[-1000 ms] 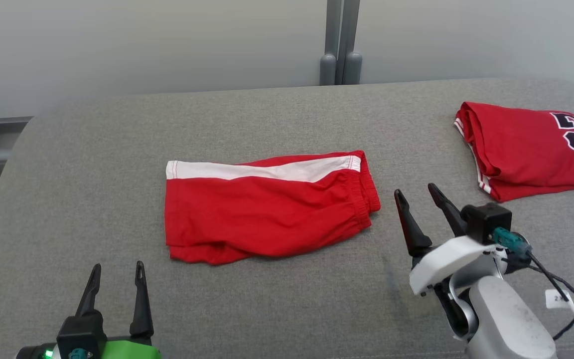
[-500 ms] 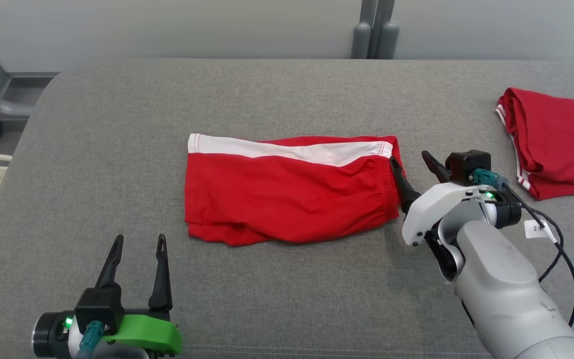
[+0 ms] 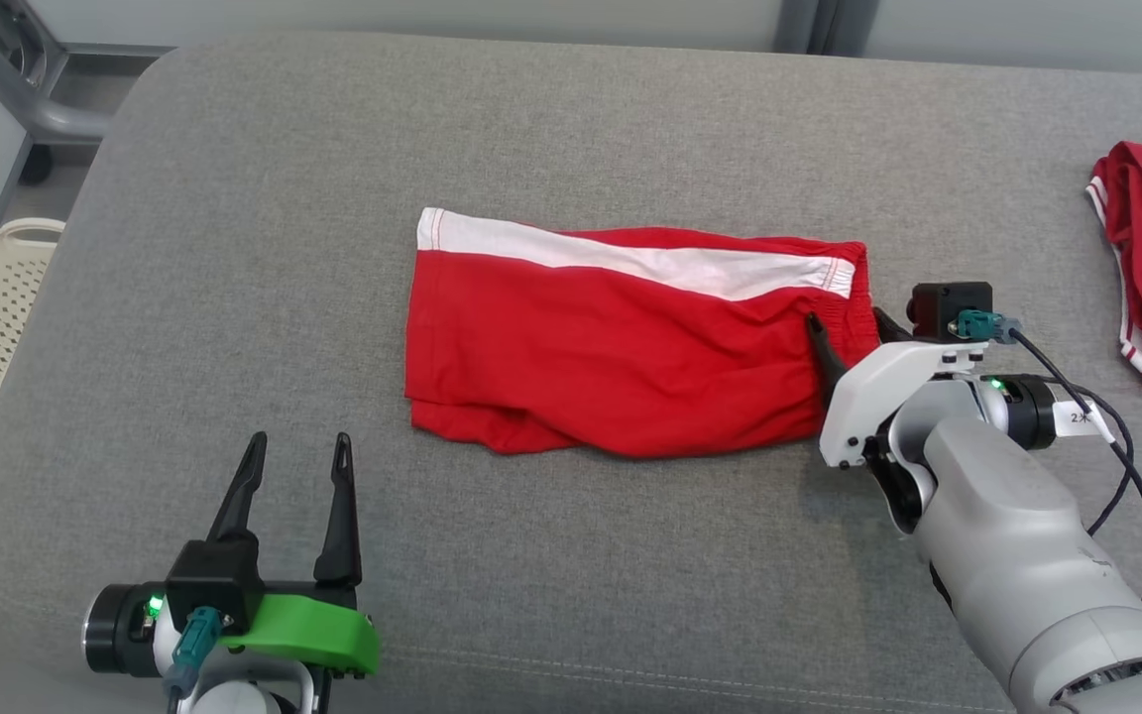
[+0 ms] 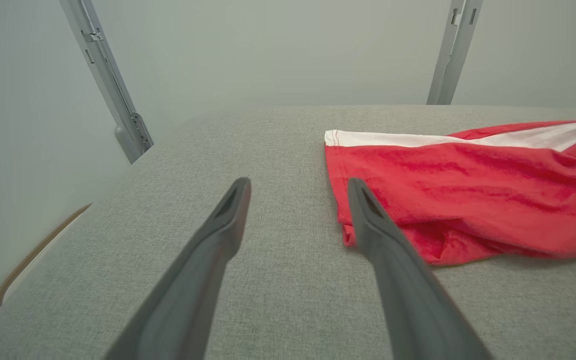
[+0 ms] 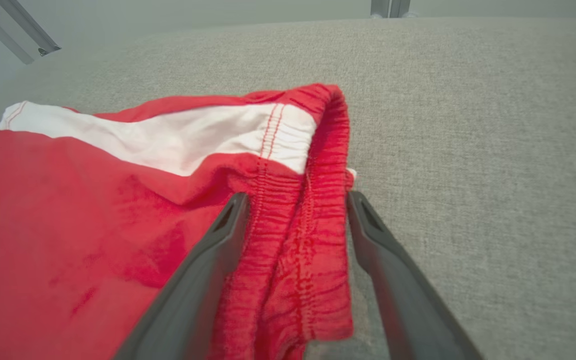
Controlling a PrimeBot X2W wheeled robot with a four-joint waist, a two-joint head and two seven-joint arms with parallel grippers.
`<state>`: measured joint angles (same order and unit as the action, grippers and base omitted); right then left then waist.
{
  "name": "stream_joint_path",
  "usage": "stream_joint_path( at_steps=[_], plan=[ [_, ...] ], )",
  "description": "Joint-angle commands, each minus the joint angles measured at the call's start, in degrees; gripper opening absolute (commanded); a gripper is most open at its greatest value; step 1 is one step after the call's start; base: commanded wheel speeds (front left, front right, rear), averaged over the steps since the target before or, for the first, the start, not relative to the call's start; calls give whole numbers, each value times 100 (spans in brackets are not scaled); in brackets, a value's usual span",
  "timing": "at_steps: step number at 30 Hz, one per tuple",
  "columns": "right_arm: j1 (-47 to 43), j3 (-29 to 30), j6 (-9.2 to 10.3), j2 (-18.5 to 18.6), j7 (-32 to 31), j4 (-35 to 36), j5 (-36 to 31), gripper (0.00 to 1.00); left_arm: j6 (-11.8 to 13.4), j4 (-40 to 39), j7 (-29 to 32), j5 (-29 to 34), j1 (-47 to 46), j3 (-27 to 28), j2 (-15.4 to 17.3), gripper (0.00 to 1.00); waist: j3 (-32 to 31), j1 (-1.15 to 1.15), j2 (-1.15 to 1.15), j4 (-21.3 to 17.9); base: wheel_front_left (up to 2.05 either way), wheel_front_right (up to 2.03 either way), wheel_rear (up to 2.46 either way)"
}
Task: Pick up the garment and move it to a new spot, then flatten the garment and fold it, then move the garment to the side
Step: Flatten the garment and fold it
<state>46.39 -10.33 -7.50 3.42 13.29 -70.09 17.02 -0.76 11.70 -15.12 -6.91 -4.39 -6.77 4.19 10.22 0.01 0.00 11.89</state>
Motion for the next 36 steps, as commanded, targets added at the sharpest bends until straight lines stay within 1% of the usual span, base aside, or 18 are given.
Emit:
stream_joint_path(
  at_steps=[1,7,15,16,17,18,24,30,34,36],
  plan=[
    [74,26,3,32,6,-90,-20,100,-27,21,2,36,-108,28,-28,100,98,-1,0,72,0,0,0],
    [98,157,3,26,-215,-301,-10,100,-44,56,2,57,-155,56,-51,100,157,-1,0,74,0,0,0],
    [37,168,3,-21,-350,-369,68,100,-80,99,2,62,-231,78,-64,100,175,-1,0,75,0,0,0],
    [34,145,3,-29,-366,-371,102,66,-86,112,2,63,-239,80,-65,100,179,-1,0,81,0,0,0],
    [37,111,3,-33,-360,-368,132,23,-96,123,2,64,-245,84,-67,100,185,-1,0,88,0,0,0],
    [38,71,3,-36,-304,-335,169,0,-108,142,2,64,-252,86,-70,100,186,-1,0,94,0,0,0],
    [-38,-170,4,-25,-157,-220,337,0,-96,213,2,31,-148,184,-75,100,69,-1,0,19,0,0,0],
    [-115,-358,6,419,-104,-69,596,0,-104,178,2,37,-18,205,-87,100,-144,-1,0,-153,0,0,0],
    [-142,-545,6,721,-214,75,743,0,-114,167,2,37,58,199,-92,100,-230,-1,0,-282,0,0,0],
    [-152,-665,5,769,-294,197,862,0,-118,163,2,34,81,197,-95,100,-251,-1,0,-337,0,0,0]
  ],
)
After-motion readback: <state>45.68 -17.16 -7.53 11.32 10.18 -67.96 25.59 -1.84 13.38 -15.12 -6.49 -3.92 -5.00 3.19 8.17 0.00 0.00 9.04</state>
